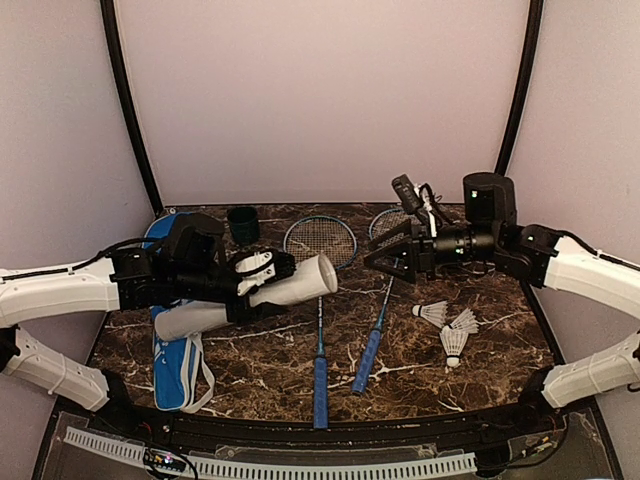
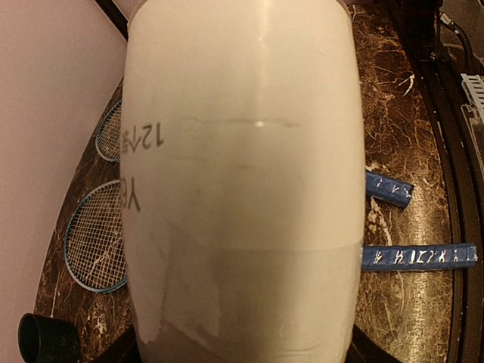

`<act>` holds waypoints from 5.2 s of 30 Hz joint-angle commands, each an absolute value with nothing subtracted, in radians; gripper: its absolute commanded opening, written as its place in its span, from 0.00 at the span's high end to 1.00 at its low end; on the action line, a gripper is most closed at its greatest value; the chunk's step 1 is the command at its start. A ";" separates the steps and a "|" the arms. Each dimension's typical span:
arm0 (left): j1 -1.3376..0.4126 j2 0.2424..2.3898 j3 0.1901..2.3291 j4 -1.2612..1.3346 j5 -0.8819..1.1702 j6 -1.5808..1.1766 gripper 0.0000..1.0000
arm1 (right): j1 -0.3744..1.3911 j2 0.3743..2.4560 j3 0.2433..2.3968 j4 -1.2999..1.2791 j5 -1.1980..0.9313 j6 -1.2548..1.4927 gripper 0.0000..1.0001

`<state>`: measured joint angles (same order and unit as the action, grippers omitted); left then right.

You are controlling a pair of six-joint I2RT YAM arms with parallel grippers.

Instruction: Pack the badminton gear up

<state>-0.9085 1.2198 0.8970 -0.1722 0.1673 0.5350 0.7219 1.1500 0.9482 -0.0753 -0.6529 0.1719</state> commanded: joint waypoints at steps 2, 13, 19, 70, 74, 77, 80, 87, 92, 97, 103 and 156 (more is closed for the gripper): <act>-0.940 1.206 0.872 -0.090 0.137 0.605 0.59 | 0.834 1.223 1.015 -0.107 -0.646 0.158 0.45; -0.954 1.218 0.871 -0.082 0.120 0.612 0.60 | 0.946 1.322 1.083 -0.103 -0.616 0.157 0.57; -0.957 1.203 0.861 -0.064 0.115 0.615 0.60 | 0.961 1.357 1.096 -0.084 -0.606 0.167 0.65; -0.963 1.163 0.787 -0.053 -0.023 0.526 0.67 | 0.746 1.342 1.073 -0.330 -0.270 0.150 1.00; -0.963 1.157 0.779 -0.045 -0.017 0.511 0.67 | 0.746 1.534 1.174 -0.343 -0.236 0.128 1.00; -0.963 1.143 0.763 -0.037 -0.020 0.512 0.67 | 0.746 1.672 1.239 -0.352 -0.215 0.117 1.00; -0.963 1.133 0.751 -0.033 -0.019 0.512 0.67 | 0.745 1.787 1.296 -0.355 -0.214 0.113 1.00; -0.963 1.135 0.738 -0.026 -0.018 0.515 0.67 | 0.745 1.966 1.401 -0.375 -0.216 0.103 1.00; -0.963 1.137 0.737 -0.028 -0.018 0.512 0.67 | 0.746 2.018 1.435 -0.395 -0.203 0.095 1.00; -0.963 1.134 0.733 -0.025 -0.021 0.517 0.67 | 0.745 2.039 1.454 -0.412 -0.218 0.089 0.89; -0.963 1.138 0.729 -0.019 -0.017 0.515 0.67 | 0.730 1.921 1.408 -0.400 -0.251 0.103 0.61; -0.963 1.242 0.761 0.042 0.035 0.509 0.67 | 0.382 1.262 0.559 -0.095 -0.314 0.592 0.45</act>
